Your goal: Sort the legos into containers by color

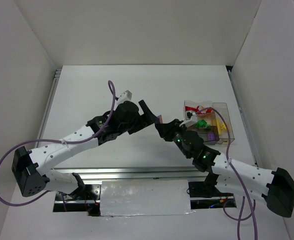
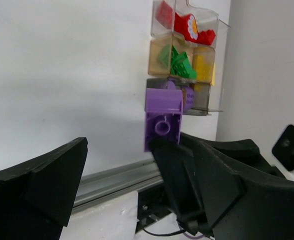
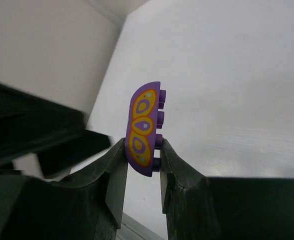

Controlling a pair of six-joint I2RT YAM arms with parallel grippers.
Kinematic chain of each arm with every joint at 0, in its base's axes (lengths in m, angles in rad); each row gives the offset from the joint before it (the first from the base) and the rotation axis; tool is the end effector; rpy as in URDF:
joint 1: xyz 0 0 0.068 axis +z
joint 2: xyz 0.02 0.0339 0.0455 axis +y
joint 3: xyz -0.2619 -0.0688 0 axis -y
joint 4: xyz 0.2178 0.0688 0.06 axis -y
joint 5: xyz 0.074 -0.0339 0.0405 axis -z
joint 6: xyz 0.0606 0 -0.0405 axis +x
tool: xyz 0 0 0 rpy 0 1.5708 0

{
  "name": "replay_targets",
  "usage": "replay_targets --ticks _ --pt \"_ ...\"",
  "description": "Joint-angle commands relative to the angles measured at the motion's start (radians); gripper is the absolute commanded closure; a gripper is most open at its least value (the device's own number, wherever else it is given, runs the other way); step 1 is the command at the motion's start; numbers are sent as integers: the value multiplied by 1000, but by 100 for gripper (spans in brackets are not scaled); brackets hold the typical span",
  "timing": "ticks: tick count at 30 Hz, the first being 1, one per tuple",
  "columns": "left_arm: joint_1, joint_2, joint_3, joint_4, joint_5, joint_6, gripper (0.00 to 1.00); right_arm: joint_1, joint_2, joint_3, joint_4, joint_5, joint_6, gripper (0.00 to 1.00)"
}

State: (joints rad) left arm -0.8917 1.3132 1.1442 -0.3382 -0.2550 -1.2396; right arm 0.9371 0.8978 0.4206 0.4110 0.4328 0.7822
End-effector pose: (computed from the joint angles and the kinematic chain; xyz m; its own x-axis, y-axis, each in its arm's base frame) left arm 0.1966 -0.2192 0.3248 -0.6803 -0.6141 -0.4001 -0.0887 0.6109 -0.7868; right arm 0.1428 0.1514 0.2630 -0.3687 0.5788 -0.7274 -0.3155 0.6581 0.6836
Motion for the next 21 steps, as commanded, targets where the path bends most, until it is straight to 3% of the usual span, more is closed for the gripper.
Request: replay_targets --ticks 1,4,9,13,17,21 --pt "13 -20 147 -140 -133 77 1 -97 -95 -23 -312 90 190 100" --pt "29 -60 187 -247 -258 101 1 -217 -238 -74 -551 47 301 100" --pt "74 -181 103 -225 -288 189 1 -447 -502 -114 -895 110 442 100" --pt "86 -216 80 -258 -271 226 0 -598 -545 -120 -922 55 447 100" --pt "89 -224 84 -292 -237 270 1 -730 -438 -98 -884 -28 395 96" --pt "96 -246 68 -302 -224 299 0 -758 -390 -91 -830 -63 373 87"
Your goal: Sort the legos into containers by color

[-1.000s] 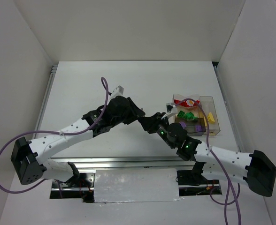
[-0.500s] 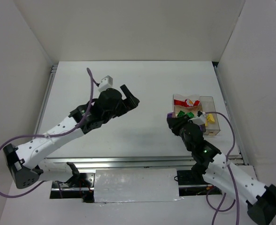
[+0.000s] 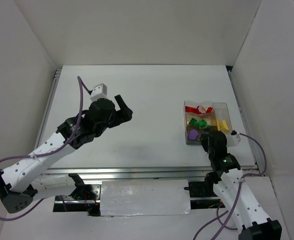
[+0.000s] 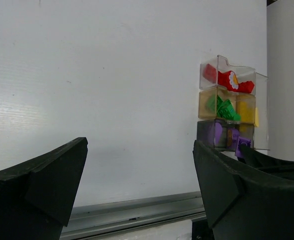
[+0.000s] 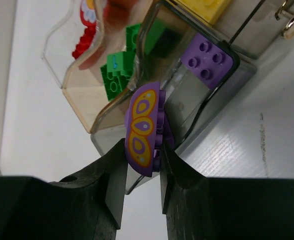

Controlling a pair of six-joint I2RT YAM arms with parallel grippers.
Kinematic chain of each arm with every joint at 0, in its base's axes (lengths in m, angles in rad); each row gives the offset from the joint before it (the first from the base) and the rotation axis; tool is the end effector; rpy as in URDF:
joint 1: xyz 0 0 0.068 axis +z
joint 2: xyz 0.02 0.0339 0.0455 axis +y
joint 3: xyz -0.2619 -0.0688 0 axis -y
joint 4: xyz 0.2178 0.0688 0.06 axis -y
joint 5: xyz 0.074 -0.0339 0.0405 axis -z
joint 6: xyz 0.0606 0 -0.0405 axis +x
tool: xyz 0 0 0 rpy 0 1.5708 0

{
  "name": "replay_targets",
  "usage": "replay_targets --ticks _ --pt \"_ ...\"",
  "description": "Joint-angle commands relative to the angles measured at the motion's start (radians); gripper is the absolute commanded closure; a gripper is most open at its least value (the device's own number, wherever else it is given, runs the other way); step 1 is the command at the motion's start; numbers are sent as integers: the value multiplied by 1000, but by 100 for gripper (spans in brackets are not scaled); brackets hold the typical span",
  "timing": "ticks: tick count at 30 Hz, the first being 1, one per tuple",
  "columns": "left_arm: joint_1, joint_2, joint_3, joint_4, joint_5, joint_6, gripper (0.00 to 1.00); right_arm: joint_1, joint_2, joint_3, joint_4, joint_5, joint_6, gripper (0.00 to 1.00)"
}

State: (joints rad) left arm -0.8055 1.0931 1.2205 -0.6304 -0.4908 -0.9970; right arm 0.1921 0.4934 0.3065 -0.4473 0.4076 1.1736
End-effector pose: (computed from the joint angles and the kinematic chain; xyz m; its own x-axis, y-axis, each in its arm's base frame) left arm 0.1728 -0.1386 0.3718 -0.4752 -0.5745 -0.6664 -0.0905 0.7853 -0.6125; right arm 0.1213 -0.0009 0.1792 -0.0976 0.8435 -0.5282 0.5898 0.4765 0.6520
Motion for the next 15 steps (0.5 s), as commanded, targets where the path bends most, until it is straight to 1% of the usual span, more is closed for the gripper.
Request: replay_targets --ticks 1,2,3,4,5,7,12,15 --pt "11 -29 -13 -8 12 61 1 -19 14 22 33 -41 -22 84" --pt "12 -35 -18 -9 14 69 0 -20 13 22 39 -47 -25 82" --pt "15 -36 -19 -12 14 70 0 -20 10 22 48 -52 -29 75" --pt "15 -38 -21 -15 14 73 0 -20 7 23 51 -53 -32 44" --pt "17 -39 -22 -18 14 80 0 -22 8 23 53 -47 -29 35" --pt "25 -41 -29 -25 12 81 1 -22 23 29 61 -44 -37 28" --pt "61 -47 -59 -17 41 100 0 -31 73 63 104 -58 -84 21" --pt "74 -55 -62 -26 35 109 0 -33 89 100 98 -61 -112 19"
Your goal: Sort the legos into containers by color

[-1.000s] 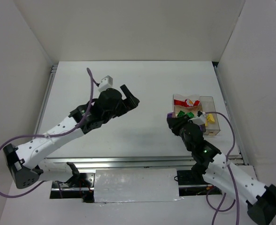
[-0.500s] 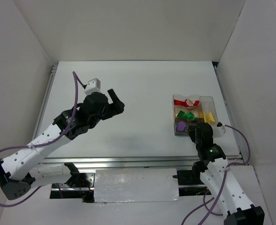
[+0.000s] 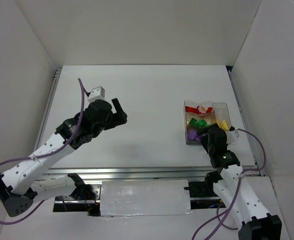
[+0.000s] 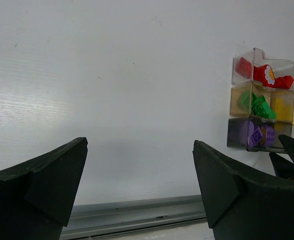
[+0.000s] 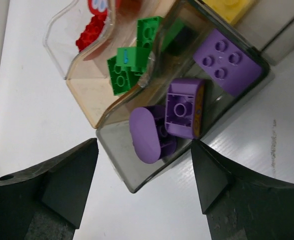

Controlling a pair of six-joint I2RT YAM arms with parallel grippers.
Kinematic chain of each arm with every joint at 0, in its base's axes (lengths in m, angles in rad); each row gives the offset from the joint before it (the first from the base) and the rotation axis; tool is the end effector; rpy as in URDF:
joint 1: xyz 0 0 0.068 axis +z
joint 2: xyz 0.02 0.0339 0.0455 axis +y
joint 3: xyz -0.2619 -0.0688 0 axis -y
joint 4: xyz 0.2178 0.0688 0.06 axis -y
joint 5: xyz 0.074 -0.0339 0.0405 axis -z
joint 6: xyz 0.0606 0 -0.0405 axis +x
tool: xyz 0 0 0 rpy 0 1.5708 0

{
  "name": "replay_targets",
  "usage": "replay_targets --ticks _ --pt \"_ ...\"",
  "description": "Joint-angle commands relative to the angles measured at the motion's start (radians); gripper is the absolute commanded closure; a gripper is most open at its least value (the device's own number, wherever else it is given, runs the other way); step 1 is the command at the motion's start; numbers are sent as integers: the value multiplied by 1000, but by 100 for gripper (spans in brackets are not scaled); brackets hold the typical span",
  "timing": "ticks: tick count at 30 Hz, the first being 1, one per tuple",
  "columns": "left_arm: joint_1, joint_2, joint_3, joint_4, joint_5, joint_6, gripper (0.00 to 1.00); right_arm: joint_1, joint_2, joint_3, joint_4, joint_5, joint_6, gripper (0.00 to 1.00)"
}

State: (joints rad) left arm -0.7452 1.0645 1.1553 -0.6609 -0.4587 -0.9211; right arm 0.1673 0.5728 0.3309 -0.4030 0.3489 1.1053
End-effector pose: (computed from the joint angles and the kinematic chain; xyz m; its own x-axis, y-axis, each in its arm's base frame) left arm 0.1744 -0.1244 0.3528 -0.5060 -0.5046 -0.6996 -0.1138 0.8430 -0.5258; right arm 0.1320 0.0013 0.1828 -0.1652 0.8238 -0.5423 0.5803 0.5258 0.6219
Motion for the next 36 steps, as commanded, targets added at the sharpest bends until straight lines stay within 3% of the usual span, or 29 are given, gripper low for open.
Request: replay_targets --ticks 1,2,4,7,14,23,29,36 --pt "17 -31 4 -8 -1 40 0 -8 7 89 50 -10 -73 18" --pt "17 -40 7 -16 -12 44 0 -8 3 120 40 -19 -100 17" --pt "18 -55 24 -52 -46 62 1 -6 -17 163 47 -118 -254 0" --pt "18 -69 55 -103 -98 97 0 1 -27 290 -23 -233 -440 0" --pt "18 -106 73 -258 -239 177 0 70 -86 620 -342 -275 -653 1" --pt "18 -346 21 -381 -505 186 0 120 -171 1092 -781 -185 -780 0" --pt "18 -567 0 -390 -491 208 1 141 -274 1195 -904 -137 -759 0" --pt "18 -699 63 -509 -469 205 1 158 -356 1162 -927 -119 -726 0"
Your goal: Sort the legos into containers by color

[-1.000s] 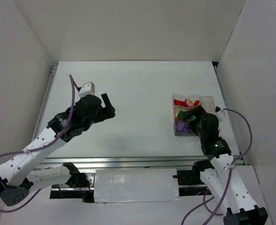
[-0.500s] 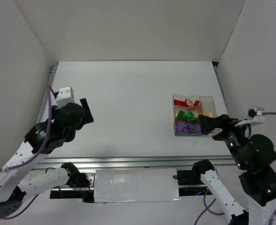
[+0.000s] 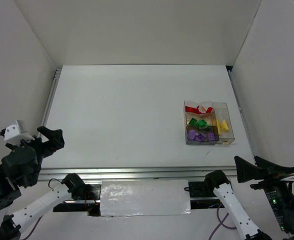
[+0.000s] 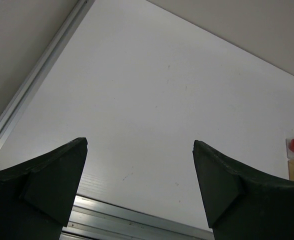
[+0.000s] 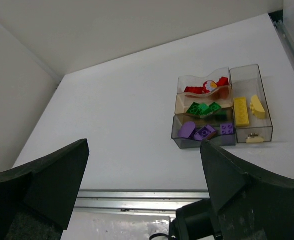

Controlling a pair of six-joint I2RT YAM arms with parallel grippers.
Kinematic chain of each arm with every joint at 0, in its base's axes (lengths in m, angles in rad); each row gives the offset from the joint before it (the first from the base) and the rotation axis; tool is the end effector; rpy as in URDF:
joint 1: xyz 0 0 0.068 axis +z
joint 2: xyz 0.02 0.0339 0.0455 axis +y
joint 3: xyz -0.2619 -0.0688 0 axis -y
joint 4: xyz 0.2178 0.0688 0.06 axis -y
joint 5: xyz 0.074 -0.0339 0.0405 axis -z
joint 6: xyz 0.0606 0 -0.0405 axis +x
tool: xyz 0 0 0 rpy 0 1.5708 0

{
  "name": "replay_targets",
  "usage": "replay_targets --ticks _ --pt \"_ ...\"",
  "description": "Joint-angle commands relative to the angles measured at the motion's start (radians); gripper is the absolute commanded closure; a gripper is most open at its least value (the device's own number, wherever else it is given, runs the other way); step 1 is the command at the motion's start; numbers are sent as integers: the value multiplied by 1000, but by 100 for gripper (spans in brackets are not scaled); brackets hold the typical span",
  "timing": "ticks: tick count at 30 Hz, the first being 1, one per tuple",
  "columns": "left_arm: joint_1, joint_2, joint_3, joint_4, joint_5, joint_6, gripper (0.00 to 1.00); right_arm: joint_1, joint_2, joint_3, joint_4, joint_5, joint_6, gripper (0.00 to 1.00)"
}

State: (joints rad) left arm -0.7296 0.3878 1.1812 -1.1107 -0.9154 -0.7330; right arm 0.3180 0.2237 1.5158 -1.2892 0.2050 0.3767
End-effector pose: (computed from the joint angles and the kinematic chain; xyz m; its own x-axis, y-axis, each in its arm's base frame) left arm 0.0268 0.0405 0.3752 -0.0690 -0.4854 -0.8716 -0.2710 0.8499 -0.4519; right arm -0.0909 -0.0429 0.3979 -0.0389 0.3664 -0.9297 -0.1059 0.9236 0.3684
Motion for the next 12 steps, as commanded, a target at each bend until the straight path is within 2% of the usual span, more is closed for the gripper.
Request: replay_targets --ticks 1,12 --pt "2 -29 43 -70 -17 11 0 9 -9 -31 -36 28 2 0" --pt "2 -58 21 -40 7 26 0 9 -17 -88 2 31 4 0"
